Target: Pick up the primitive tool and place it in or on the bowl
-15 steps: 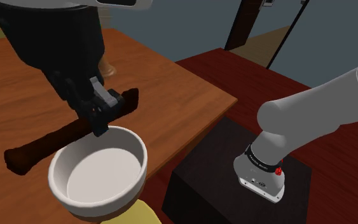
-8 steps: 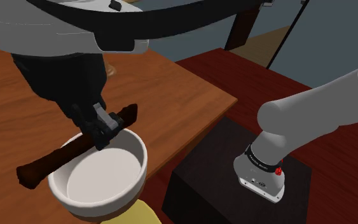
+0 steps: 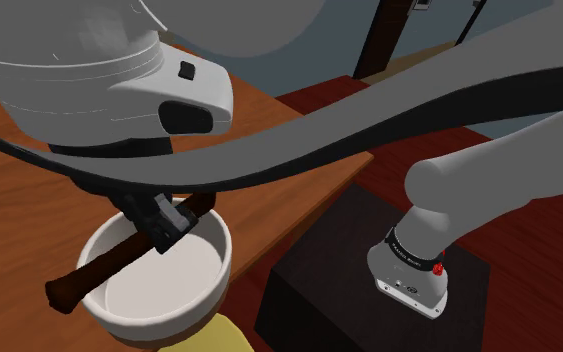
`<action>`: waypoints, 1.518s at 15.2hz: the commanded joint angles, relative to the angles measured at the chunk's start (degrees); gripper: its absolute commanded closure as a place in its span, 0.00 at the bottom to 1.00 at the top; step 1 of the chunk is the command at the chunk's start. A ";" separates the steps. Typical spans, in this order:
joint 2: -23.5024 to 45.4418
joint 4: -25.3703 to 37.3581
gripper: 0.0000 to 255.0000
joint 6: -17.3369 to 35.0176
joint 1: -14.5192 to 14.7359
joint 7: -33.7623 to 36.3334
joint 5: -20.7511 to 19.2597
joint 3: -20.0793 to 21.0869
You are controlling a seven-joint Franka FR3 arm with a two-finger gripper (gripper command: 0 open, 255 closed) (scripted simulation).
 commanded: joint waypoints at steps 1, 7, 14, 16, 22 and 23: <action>-0.02 -0.11 1.00 0.13 -0.01 -0.02 0.04 0.04; -0.02 -0.11 0.00 0.13 -0.01 -0.02 0.04 0.04; 0.83 5.87 0.00 -5.31 -1.32 0.92 -1.12 -0.20; 1.03 7.60 0.00 -6.79 -1.96 1.15 -1.37 0.00; 1.03 7.60 0.00 -6.79 -1.96 1.15 -1.37 0.00; 1.03 7.60 0.00 -6.79 -1.96 1.15 -1.37 0.00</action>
